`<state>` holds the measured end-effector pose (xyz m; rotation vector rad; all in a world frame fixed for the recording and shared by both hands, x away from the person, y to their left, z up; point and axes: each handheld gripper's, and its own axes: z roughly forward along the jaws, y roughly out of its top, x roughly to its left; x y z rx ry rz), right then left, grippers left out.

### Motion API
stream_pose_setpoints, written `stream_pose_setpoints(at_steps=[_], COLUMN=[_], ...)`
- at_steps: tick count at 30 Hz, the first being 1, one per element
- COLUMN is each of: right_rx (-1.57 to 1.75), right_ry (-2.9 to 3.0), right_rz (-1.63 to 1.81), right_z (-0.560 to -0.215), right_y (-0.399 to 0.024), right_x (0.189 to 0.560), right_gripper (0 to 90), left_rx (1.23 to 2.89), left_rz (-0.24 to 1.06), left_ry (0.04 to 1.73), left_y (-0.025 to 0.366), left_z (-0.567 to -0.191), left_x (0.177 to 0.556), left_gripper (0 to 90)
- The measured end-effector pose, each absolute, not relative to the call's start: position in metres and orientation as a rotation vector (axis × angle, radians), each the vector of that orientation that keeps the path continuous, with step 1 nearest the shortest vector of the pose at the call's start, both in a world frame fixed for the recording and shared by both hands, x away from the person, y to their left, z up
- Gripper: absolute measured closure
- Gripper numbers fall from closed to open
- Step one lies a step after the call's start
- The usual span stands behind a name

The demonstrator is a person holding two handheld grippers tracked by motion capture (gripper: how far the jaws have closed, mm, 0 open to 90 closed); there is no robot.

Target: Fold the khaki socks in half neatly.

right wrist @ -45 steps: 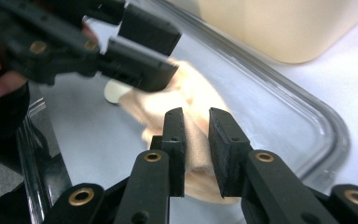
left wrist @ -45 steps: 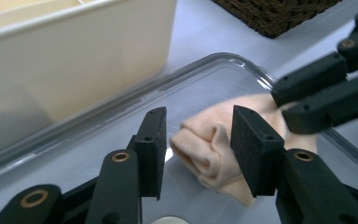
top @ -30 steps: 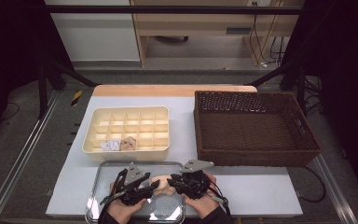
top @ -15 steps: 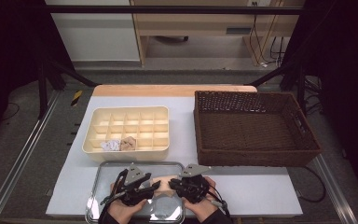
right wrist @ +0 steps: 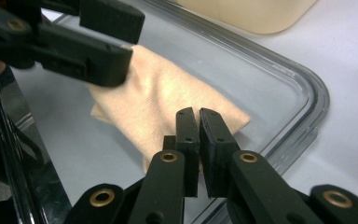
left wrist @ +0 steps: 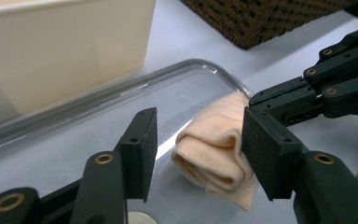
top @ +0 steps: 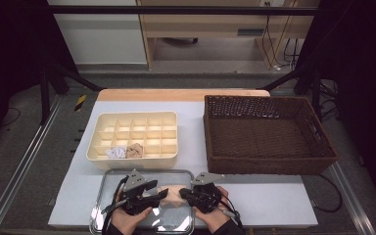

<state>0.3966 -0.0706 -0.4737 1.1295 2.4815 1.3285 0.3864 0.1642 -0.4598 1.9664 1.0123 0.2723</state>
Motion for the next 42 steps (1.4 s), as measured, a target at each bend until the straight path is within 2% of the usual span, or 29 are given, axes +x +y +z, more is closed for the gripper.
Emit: stream_pose_setpoints(at_steps=[17, 23, 29, 33, 37, 42], right_rx=[1.129, 1.130, 1.131, 1.135, 1.140, 1.141], right_ry=[2.490, 2.494, 2.494, 2.491, 2.490, 2.488], right_rz=[1.318, 1.307, 1.311, 1.315, 1.315, 1.321], right_z=[-0.479, -0.479, -0.479, -0.480, -0.480, -0.481], right_y=[-0.072, -0.073, -0.073, -0.072, -0.072, -0.073], right_x=[0.395, 0.394, 0.394, 0.394, 0.394, 0.394], right_gripper=[87.4, 87.8, 87.8, 87.8, 87.9, 87.8], left_rx=[2.016, 2.016, 1.971, 1.970, 1.992, 2.004], left_rz=[0.146, 0.131, 0.145, 0.149, 0.130, 0.116], left_ry=[0.987, 0.972, 0.964, 0.967, 0.975, 0.980], left_y=[0.154, 0.150, 0.154, 0.153, 0.152, 0.150], left_z=[-0.477, -0.476, -0.472, -0.472, -0.474, -0.477], left_x=[0.381, 0.376, 0.375, 0.376, 0.379, 0.378], left_gripper=[43.3, 57.5, 67.4, 70.9, 69.3, 63.1])
